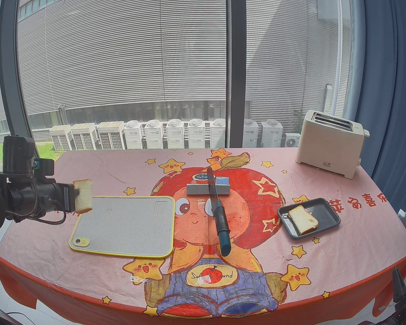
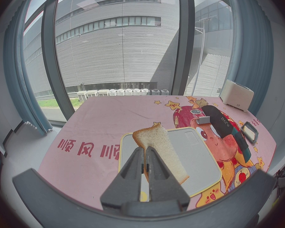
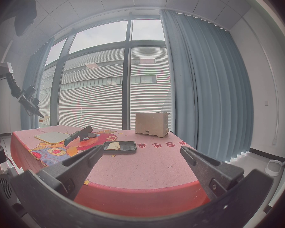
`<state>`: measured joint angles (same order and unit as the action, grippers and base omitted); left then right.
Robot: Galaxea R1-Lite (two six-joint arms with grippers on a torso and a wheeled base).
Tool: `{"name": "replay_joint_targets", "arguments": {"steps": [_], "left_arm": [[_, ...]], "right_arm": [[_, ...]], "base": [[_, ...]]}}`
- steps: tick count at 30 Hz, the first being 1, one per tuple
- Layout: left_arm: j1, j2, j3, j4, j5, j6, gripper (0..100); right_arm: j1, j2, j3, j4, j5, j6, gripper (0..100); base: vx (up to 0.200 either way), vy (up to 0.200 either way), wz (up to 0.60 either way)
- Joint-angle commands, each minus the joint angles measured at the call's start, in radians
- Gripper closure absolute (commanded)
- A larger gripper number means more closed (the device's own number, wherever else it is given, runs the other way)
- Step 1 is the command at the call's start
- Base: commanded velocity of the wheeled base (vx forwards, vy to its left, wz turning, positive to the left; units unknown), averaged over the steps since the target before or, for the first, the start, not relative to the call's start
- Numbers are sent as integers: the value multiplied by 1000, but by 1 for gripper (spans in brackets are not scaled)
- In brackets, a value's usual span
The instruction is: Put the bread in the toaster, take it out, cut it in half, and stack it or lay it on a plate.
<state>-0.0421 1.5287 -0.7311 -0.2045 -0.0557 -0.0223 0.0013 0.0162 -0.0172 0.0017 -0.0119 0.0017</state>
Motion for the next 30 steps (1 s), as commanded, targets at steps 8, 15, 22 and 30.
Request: {"name": "replay_joint_targets", "arguments": {"steps": [8,15,22,30], "left_arm": [[-1,-7,21,-44,2,-11,100],[-2,-9,21,-44,-12,-28,100],[-2,-9,30,-46,-13,-27,100],[2,-7,33,-67,-10,-31,100]], "right_arm": [[0,-16,17,0,0,0,0],[0,-16,17,0,0,0,0],[0,-16,17,0,0,0,0],[0,-16,17,0,0,0,0]], "base": [[0,0,0],[0,0,0],[0,0,0],[0,0,0]]}}
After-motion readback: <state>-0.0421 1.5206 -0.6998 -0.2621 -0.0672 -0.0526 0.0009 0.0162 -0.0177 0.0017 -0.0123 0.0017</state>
